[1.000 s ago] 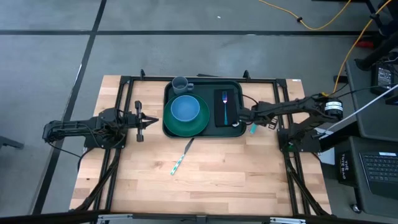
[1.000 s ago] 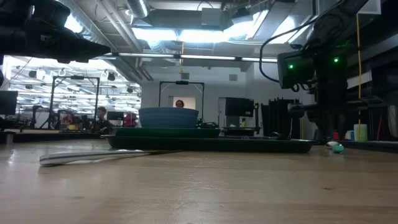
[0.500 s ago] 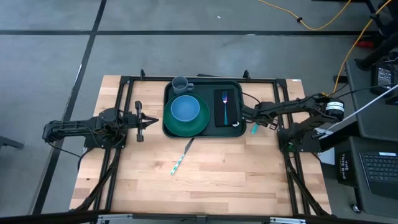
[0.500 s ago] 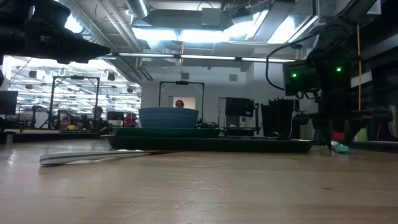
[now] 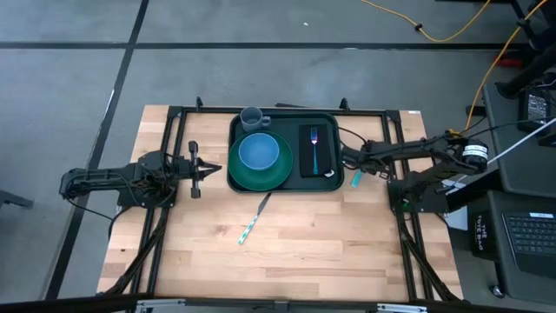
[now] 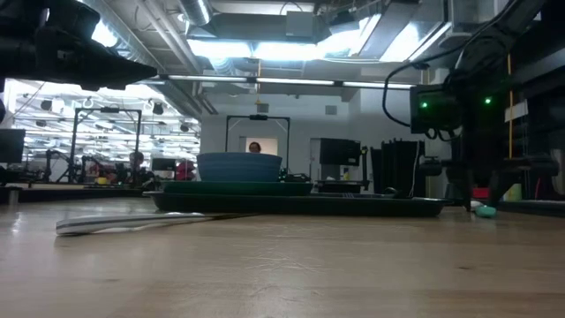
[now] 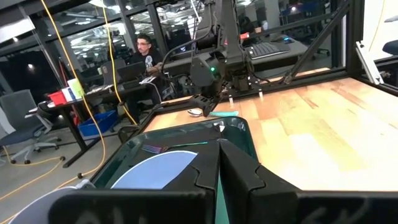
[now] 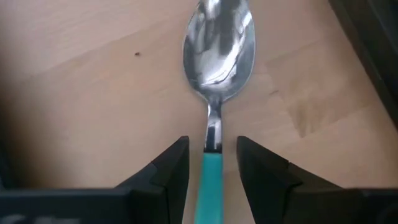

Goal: Set up tray
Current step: Put the spoon on the napkin to the left of the fork, then put the knife on the napkin to the right of the fork

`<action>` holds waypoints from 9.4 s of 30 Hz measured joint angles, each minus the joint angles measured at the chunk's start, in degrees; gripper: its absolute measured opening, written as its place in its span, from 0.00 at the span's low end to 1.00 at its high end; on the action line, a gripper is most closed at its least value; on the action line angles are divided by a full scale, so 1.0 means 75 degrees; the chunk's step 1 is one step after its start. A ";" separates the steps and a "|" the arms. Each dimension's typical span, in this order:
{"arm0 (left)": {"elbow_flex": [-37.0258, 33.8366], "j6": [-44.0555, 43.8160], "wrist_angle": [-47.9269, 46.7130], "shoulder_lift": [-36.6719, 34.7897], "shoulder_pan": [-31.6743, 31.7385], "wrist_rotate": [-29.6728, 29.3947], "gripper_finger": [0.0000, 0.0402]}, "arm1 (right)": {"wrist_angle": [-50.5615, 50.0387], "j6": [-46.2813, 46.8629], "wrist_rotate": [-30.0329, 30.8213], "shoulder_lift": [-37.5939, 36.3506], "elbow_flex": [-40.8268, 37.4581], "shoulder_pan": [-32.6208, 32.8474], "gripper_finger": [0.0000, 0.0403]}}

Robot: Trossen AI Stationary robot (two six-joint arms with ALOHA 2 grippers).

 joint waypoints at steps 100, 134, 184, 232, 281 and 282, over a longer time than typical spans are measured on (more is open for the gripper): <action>0.0006 -0.0527 -0.0181 -0.0003 0.0000 -0.0595 0.02 | 0.1820 -0.7193 0.2448 -0.1177 0.2833 0.4041 0.10; 0.0003 -0.0530 -0.0414 0.0000 0.0000 -0.0592 0.01 | -0.0170 -0.5019 0.1904 0.1640 0.6389 0.2668 0.10; 0.0003 -0.1352 -0.0408 0.0000 -0.0001 0.0460 0.01 | 0.0982 -0.3539 -0.0487 0.3718 0.5344 0.0279 0.10; 0.0003 -0.1352 -0.0408 0.0000 0.0000 0.0437 0.02 | 0.1357 -0.4388 -0.0868 0.4058 0.5304 -0.0029 0.20; 0.0063 -0.2930 -0.1323 0.0430 -0.0133 0.0912 0.00 | 0.4102 -0.6396 0.2894 0.1868 0.3118 0.5615 0.02; 0.0131 -0.2999 -0.1351 0.0576 -0.0199 0.0927 0.00 | 0.4656 -0.6792 0.2880 0.1868 0.2960 0.5620 0.02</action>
